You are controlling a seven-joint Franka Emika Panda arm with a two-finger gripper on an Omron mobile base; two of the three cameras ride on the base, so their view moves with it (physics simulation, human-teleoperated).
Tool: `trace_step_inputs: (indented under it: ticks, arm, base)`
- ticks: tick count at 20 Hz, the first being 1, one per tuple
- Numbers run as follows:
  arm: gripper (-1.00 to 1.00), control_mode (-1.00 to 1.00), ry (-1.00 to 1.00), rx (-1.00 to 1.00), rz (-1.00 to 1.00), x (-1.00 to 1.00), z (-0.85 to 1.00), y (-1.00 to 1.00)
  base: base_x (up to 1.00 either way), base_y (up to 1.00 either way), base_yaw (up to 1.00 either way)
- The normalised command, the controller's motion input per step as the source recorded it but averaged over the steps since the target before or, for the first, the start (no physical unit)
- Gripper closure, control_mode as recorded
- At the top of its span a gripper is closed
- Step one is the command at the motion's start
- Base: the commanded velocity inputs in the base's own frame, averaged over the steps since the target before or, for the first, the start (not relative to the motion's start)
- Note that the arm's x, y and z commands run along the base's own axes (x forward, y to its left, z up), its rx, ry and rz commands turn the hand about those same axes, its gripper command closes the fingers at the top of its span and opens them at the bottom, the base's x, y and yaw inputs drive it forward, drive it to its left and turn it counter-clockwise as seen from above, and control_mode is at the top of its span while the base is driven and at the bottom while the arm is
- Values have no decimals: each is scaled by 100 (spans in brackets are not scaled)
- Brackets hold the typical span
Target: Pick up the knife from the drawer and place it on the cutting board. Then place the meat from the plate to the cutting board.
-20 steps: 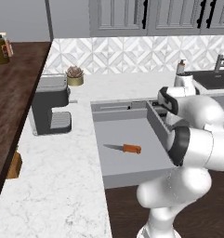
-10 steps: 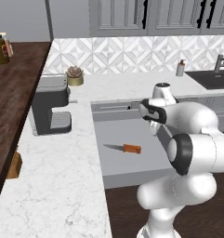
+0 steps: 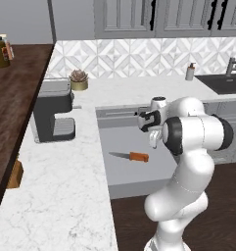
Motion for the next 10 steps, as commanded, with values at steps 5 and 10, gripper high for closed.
trace_step_inputs:
  ticks: [5,10]
  arm:
    - [-100,-100,4,10,2,22,-42,14]
    - [-100,-100,2,4,5,10,-59,40]
  base:
    - [0,0,0]
    - [0,0,0]
